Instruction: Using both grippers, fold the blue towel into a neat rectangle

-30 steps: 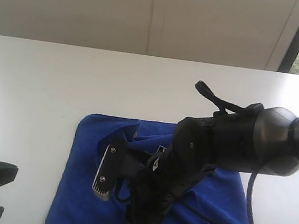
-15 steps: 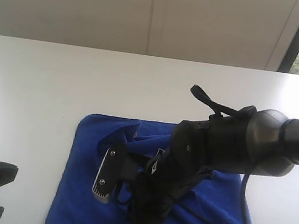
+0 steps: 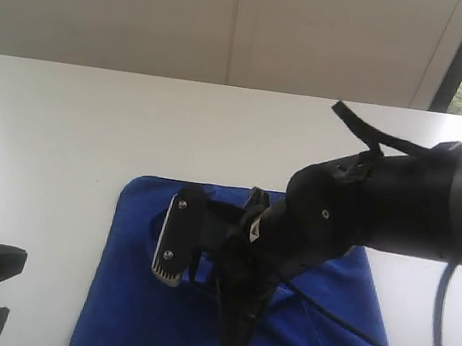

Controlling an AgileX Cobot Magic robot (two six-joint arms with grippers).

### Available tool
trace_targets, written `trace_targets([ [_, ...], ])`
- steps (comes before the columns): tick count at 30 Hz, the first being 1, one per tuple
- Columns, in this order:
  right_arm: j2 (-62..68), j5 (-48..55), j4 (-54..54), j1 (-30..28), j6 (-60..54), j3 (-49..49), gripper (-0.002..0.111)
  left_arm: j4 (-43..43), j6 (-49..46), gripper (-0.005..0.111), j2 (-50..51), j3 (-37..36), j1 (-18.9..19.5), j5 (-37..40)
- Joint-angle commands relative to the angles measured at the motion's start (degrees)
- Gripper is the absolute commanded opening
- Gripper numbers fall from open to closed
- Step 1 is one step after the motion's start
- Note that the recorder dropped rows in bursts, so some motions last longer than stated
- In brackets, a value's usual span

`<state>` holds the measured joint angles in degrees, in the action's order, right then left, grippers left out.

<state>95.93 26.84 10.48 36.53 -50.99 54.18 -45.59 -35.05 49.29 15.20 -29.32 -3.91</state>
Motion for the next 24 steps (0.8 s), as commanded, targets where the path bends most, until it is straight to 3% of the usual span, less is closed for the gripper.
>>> trace_targets([
  [1,-4.6,4.71,-5.76,-0.06,8.15,0.04,0.0,-0.98,4.69,0.013,-0.31,-0.1,-0.03,-4.34],
  [5,-8.8,9.68,-6.52,-0.06,11.28,0.04,0.0,-0.98,5.49,0.04,3.67,4.6,-0.03,-2.73],
  [13,-13.15,16.61,-3.55,0.04,12.8,-0.31,0.0,1.67,4.51,0.044,23.23,23.72,0.51,8.57],
  [16,-13.15,18.19,-2.33,0.04,12.8,-0.95,0.0,1.76,2.23,0.047,32.9,33.49,3.67,19.98],
  [20,-13.15,18.45,-2.17,0.04,12.8,-1.71,0.0,-2.26,1.83,0.061,45.33,46.95,11.05,38.44],
  [24,-13.15,14.72,-5.04,0.04,18.99,-1.6,0.0,-5.63,0.36,0.063,51.48,50.21,13.23,41.99],
])
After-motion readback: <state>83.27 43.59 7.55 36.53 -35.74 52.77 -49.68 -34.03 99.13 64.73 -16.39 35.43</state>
